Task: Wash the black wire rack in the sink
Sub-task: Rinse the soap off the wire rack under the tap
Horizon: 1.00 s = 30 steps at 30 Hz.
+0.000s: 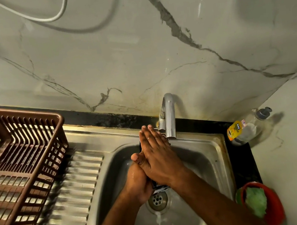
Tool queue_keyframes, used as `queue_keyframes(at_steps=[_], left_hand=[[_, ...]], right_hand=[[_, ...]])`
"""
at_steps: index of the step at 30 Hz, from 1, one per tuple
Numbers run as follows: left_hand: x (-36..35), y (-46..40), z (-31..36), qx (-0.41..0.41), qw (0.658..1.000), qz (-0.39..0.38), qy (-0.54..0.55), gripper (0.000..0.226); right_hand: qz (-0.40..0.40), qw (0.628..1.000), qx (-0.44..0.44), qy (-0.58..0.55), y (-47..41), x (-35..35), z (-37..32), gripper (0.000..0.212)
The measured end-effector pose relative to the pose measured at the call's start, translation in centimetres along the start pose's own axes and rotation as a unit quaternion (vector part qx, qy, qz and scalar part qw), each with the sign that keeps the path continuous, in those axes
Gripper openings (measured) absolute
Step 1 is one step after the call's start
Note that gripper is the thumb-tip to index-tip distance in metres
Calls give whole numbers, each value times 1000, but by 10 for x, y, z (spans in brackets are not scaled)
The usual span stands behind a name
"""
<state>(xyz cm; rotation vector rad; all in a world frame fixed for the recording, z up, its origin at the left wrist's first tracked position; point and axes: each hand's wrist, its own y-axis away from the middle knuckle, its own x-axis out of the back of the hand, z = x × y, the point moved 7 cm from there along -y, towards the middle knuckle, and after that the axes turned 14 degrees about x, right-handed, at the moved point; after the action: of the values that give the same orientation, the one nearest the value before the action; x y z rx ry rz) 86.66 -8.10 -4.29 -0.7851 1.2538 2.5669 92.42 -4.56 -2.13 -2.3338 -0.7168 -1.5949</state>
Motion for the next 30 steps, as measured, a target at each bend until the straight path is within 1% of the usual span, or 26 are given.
queue_keyframes(at_steps=[4,7,8,10,12,14,17,20,22,24,26,28,30], left_hand=[[5,-4,1,0,1000,13,18,46],[3,-6,2,13,999,1,38,47],[2,-6,3,16,999,-3,46,47],[-2,-10,3,20,999,-5,43,46],[-9,-11,6,21,999,-2,33,46],[-12,-12,6,33,998,-9,47,46],[-8,-13,4,51,996,-38,65,55],[-7,-13,-7,66,993,-58,74,62],[-14,-13,-13,64,992,-70,84,60],[-21,-11,-11,60,992,-65,90,58],[-21,-12,-6,51,991,-63,105,57],[-18,-11,3,52,990,-55,116,55],[-15,-12,9,61,990,-44,117,49]], right_hand=[[-6,1000,24,13,-7,3,-2,101],[-7,999,35,-7,-9,3,6,102],[-4,999,27,-16,-9,2,12,103],[10,999,-20,-40,-7,4,23,107],[32,994,-84,-63,-1,4,29,105],[44,991,-117,-55,9,0,23,103],[23,996,-87,11,30,-7,8,99],[-7,998,-58,30,42,-9,12,100],[-14,997,-80,11,39,-3,25,99],[-11,991,-129,-40,31,3,38,93],[-15,986,-150,-69,22,4,43,86],[-18,990,-125,-55,15,3,35,80],[-21,996,-81,-41,12,0,25,78]])
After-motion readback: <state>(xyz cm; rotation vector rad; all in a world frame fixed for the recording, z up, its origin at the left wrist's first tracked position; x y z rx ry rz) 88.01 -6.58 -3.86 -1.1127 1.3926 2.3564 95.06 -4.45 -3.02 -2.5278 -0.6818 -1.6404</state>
